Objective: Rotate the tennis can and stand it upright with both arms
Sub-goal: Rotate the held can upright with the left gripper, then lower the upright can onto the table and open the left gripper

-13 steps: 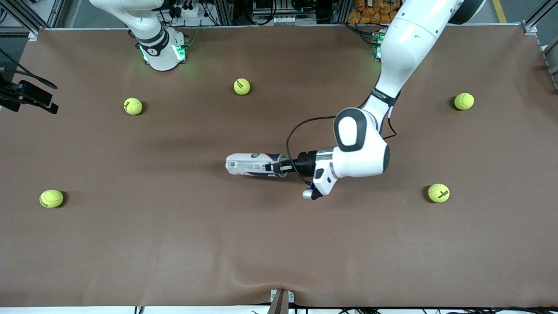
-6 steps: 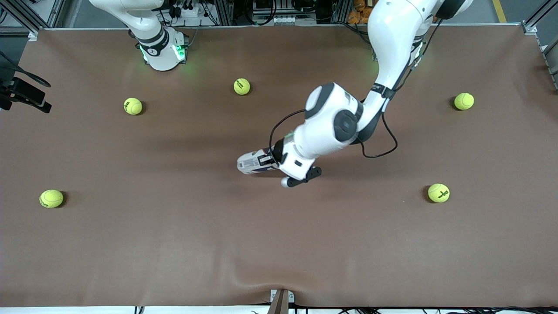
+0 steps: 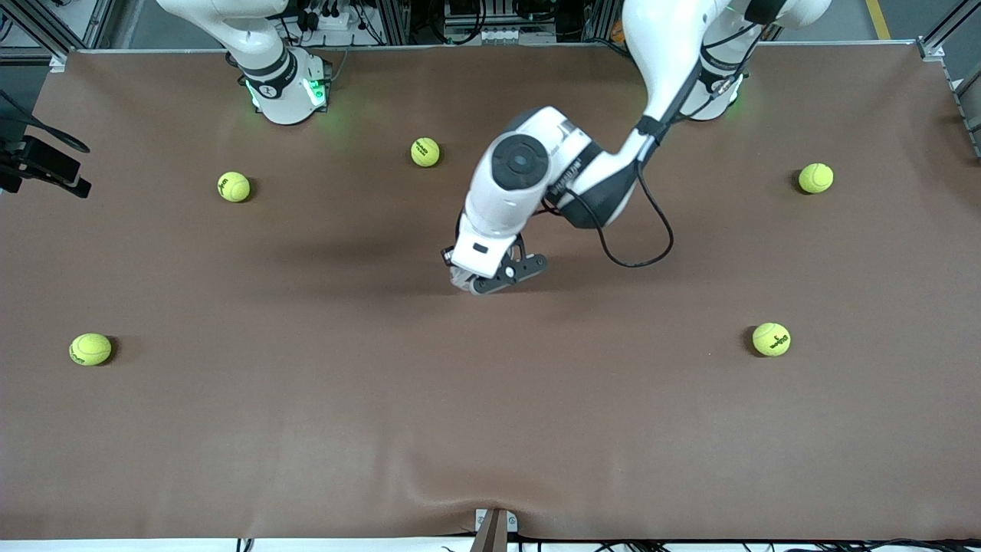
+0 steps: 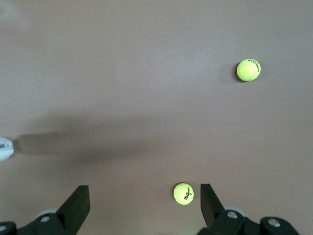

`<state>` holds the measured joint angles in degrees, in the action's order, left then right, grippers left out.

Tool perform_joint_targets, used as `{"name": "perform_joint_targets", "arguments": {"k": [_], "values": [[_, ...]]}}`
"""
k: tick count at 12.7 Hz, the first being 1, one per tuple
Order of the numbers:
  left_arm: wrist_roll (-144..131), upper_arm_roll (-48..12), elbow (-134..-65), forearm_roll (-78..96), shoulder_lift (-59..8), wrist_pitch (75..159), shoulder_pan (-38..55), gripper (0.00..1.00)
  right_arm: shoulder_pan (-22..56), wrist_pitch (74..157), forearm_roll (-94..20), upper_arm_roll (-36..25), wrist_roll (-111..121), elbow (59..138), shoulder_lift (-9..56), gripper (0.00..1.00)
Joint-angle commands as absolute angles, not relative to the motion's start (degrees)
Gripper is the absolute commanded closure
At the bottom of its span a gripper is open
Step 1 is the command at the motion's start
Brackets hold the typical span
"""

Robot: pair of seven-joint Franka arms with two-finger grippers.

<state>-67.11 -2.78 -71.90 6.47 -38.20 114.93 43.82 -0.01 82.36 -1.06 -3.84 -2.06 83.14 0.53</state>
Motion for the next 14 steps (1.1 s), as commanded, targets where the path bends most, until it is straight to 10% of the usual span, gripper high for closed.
{"name": "perform_joint_targets", "arguments": {"k": [1, 5, 14], "values": [[-69.8, 5.5, -71.0, 4.3, -38.1, 111.2, 52.1, 1.0, -0.9, 81.7, -0.4, -3.3, -3.1, 82.5, 1.3, 0.0], [-69.8, 16.2, -71.1, 3.8, -39.1, 109.9, 62.3, 1.0, -1.1, 81.6, -0.4, -3.3, -3.1, 82.9, 1.5, 0.0], [-69.6, 16.3, -71.6, 3.9, -41.0, 114.7, 62.0, 1.0, -0.9, 81.6, -0.5, -3.3, -3.2, 82.8, 1.7, 0.0]]}}
